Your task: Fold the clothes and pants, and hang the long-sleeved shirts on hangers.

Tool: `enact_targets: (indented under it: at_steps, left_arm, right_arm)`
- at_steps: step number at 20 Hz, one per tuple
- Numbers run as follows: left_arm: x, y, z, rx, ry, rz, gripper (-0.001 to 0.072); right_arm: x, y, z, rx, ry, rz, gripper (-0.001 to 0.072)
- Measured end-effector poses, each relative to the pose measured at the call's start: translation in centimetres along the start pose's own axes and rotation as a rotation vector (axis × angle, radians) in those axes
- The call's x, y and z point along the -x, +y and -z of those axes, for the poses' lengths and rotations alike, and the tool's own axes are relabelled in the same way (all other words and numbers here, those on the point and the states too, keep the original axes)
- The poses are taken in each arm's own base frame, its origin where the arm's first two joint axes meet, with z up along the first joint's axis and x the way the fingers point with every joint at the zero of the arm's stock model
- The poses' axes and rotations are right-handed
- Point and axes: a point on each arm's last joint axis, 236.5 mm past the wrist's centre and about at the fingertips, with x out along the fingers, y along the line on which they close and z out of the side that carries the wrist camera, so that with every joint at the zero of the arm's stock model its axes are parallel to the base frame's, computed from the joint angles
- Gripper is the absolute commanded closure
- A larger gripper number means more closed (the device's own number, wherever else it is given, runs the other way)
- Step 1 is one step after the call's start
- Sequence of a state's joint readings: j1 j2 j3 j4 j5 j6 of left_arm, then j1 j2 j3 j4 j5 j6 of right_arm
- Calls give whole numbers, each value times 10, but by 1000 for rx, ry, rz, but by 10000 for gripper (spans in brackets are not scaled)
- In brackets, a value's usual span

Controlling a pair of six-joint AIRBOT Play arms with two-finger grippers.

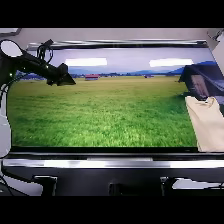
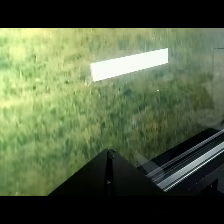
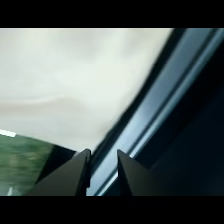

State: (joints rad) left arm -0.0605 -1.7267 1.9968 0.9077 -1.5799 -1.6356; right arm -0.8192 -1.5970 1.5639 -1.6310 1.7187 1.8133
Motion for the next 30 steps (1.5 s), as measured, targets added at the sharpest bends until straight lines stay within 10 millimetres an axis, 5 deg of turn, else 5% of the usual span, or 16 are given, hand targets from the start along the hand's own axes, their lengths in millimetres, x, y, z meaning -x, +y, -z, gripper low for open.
enact_targets:
  at_steps: [3,5,9,12,15,18,30]
  left_arm:
    - [12,12,-10,-26,-47,-9,691]
    - [30,21,-21,-75,-111,-35,692]
    - [85,59,-39,-138,-260,-201,692]
    - [125,79,-45,-140,-349,-290,693]
    - [144,90,-48,-135,-392,-333,692]
    - [151,91,-53,-140,-422,-355,693]
    - [149,88,-62,-181,-450,-410,689]
  right_arm:
    - [40,91,4,263,-157,-291,650]
    - [80,165,25,473,-290,-456,679]
    - [132,285,113,839,-460,-632,679]
    - [144,344,196,1068,-512,-692,680]
    - [142,374,253,1229,-568,-680,680]
    - [143,388,284,1304,-614,-679,679]
    - [147,398,291,1351,-701,-652,678]
